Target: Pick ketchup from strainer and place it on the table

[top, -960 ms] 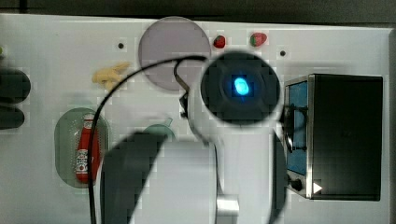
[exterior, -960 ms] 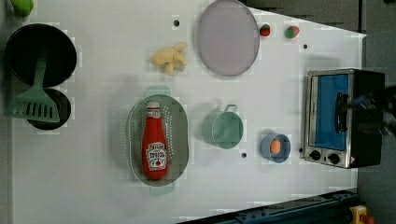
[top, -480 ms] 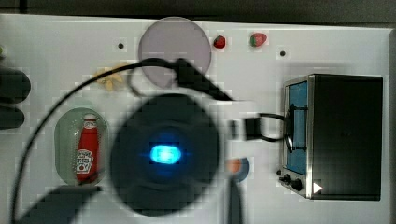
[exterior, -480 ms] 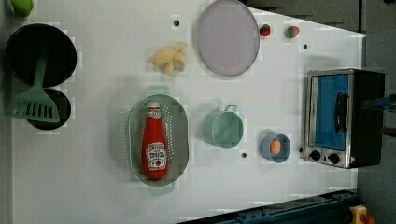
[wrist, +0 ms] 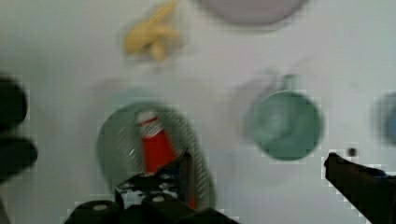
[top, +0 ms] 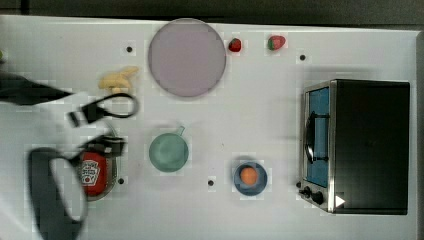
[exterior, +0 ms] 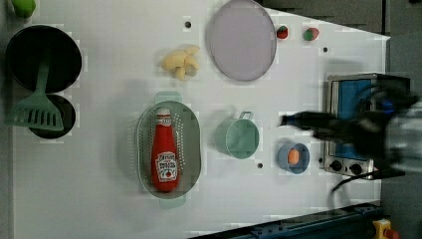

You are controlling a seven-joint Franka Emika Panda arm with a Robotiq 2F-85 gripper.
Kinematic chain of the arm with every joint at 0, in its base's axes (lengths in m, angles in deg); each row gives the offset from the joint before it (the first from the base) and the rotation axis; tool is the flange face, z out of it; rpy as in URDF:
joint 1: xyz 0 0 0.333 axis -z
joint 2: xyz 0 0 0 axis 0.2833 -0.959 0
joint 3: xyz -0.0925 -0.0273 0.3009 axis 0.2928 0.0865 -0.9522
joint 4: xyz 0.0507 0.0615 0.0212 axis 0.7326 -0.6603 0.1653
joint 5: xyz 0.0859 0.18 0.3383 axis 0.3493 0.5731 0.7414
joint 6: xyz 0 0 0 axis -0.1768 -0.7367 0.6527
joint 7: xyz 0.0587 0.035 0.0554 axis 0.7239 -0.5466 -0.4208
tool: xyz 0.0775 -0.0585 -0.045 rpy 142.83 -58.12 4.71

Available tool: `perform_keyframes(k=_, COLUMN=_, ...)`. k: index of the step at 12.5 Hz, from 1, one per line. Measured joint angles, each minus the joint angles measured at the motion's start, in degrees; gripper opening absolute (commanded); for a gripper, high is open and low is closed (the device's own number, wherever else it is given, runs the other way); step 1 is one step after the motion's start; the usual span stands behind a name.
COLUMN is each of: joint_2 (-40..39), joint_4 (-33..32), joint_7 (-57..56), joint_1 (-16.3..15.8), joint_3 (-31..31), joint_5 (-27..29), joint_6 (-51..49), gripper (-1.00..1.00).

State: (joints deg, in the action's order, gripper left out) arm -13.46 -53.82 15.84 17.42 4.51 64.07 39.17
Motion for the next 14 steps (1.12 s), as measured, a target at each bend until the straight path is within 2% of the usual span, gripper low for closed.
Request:
perform_keyframes(k=3, joint_2=-5.84, joint_4=-0.28, joint_7=0.00, joint_1=-1.09, joint_3=-8.57, joint_5=0.12, joint_6=1.38, gripper=1.00)
perform_keyframes(k=5, joint_2=-7.85, joint_4=-1.85, joint_7=0.11, joint_1=-1.92, joint_3=-11.79, joint_5=-0.20, joint_6=4.85, gripper=1.00)
perform_keyframes(k=7, joint_2=-9.62, joint_4=-3.86, joint_7=1.02, joint_1=-2.53, joint_3=-13.78, joint_5=-0.73, joint_6=9.50, gripper=1.00)
perform_keyframes(k=10, joint_2=-12.58, joint_4=-7.89, joint_7=4.80, joint_1=-3.42, joint_3=-14.28, joint_5=-6.13, joint_6=17.50, gripper=1.00)
perform_keyframes(k=14, joint_2=-22.53, joint_4=-12.03, joint_7=10.11, joint_1=-4.02, joint_3=-13.92, joint_5=-11.76, joint_6=30.12, gripper=1.00)
